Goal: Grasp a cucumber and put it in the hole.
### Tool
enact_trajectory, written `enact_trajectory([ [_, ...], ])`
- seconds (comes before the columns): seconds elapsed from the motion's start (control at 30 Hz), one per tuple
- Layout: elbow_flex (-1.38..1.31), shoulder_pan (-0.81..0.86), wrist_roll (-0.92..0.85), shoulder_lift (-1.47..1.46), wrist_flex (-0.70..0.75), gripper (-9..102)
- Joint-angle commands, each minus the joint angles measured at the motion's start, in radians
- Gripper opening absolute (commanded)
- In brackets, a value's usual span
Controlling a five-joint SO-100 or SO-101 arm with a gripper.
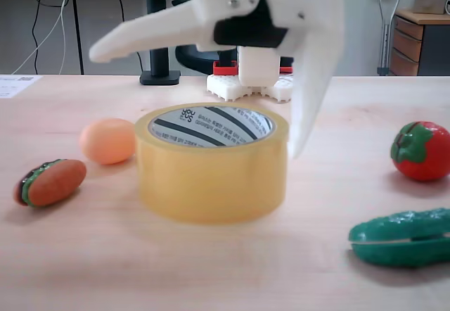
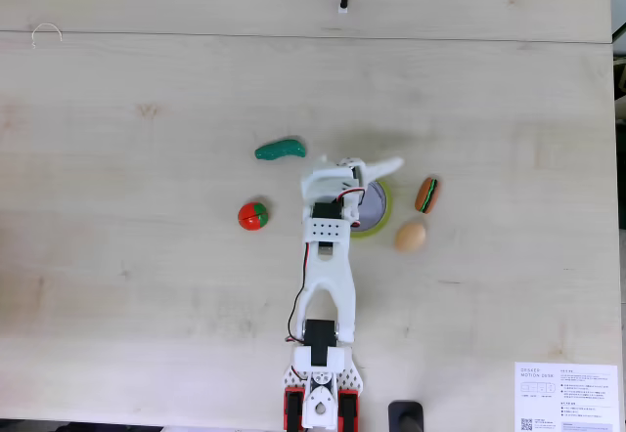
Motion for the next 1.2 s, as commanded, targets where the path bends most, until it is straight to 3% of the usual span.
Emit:
enact_trajectory([
  [0.0,-0.081,-0.006,-0.27,0.078,0.074,71],
  [0.27,-0.092,-0.049,-0.81,0.064,0.114,75],
  [0.43,-0.199,-0.109,-0.959,0.015,0.238,80],
  [0.8,-0.512,-0.169,-0.943,-0.181,0.433,78],
  [1.17,-0.827,-0.192,-0.999,-0.462,0.703,67],
])
